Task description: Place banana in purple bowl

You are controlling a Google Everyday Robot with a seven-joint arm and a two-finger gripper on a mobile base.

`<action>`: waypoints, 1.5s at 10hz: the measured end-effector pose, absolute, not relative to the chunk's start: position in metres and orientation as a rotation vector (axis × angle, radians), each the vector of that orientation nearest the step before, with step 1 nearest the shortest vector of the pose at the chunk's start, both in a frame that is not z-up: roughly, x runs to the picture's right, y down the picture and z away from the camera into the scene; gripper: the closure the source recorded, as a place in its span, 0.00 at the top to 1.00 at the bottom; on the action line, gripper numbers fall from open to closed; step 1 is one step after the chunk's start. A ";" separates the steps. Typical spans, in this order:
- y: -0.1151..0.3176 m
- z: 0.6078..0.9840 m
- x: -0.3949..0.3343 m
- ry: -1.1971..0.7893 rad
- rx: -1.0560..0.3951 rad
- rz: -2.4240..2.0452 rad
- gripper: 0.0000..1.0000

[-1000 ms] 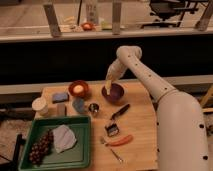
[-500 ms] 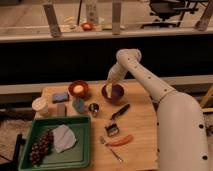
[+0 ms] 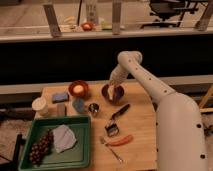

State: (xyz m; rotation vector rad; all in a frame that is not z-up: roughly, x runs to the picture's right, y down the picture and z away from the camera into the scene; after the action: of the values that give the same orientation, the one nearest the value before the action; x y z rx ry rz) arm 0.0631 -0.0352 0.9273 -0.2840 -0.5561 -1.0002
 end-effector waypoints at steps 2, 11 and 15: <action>-0.034 0.930 0.067 -0.551 -0.299 -0.981 0.28; -0.038 0.924 0.073 -0.517 -0.344 -0.979 0.80; -0.040 0.922 0.072 -0.515 -0.343 -0.984 0.80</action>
State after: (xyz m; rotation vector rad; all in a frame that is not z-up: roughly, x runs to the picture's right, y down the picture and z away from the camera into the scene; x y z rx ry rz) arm 0.0719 -0.0400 0.9222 -0.3434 -0.5154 -0.9844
